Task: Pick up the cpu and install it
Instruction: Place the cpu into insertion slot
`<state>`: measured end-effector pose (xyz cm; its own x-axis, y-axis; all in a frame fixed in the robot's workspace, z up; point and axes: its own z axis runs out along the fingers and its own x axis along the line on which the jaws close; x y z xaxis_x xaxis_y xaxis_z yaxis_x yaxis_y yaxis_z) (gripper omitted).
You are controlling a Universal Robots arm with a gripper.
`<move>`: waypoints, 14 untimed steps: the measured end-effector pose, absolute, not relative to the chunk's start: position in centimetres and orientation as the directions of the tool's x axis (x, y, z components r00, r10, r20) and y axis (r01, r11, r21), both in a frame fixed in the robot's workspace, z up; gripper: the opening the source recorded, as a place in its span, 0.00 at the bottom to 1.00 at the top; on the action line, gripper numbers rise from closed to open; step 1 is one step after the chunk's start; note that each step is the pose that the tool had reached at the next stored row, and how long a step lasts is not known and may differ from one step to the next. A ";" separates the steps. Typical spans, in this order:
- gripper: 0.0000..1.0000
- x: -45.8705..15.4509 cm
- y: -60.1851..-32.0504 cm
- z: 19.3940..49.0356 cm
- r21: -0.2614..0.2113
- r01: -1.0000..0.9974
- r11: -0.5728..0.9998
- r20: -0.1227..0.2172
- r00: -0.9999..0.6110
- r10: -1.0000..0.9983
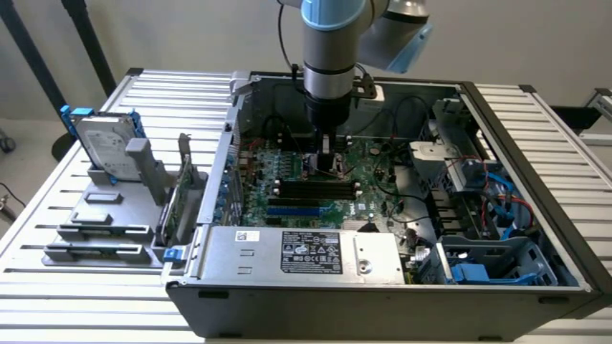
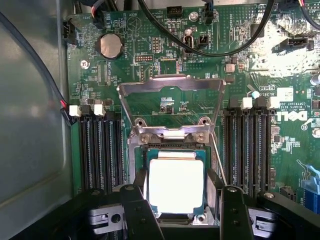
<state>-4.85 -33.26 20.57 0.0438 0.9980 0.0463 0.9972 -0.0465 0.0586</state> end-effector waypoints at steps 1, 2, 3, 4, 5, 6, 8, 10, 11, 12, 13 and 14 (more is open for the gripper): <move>0.55 -4.9 -33.3 20.6 0.060 0.997 -0.046 0.046 0.043 0.998; 0.55 -4.9 -33.2 20.5 0.061 0.997 -0.044 0.046 0.041 0.998; 0.55 -5.0 -33.2 20.5 0.062 0.997 -0.043 0.046 0.040 0.998; 0.55 -5.0 -33.2 20.5 0.062 0.997 -0.041 0.046 0.038 0.998; 0.55 -5.1 -33.2 20.5 0.062 0.997 -0.039 0.046 0.037 0.998; 0.55 -5.1 -33.2 20.4 0.063 0.997 -0.038 0.046 0.035 0.998; 0.55 -5.1 -33.2 20.4 0.063 0.997 -0.035 0.045 0.032 0.998; 0.55 -5.1 -33.1 20.4 0.065 0.997 -0.031 0.044 0.028 0.999; 0.55 -5.1 -33.1 20.4 0.067 0.997 -0.028 0.044 0.025 0.999; 0.55 -5.1 -33.1 20.3 0.068 0.997 -0.025 0.043 0.022 0.999; 0.55 -5.1 -33.1 20.3 0.070 0.997 -0.022 0.043 0.019 0.999; 0.55 -5.1 -33.1 20.3 0.072 0.997 -0.021 0.043 0.018 0.999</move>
<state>-5.07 -33.11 20.27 0.0178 0.9989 0.0434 0.9972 -0.0208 0.0717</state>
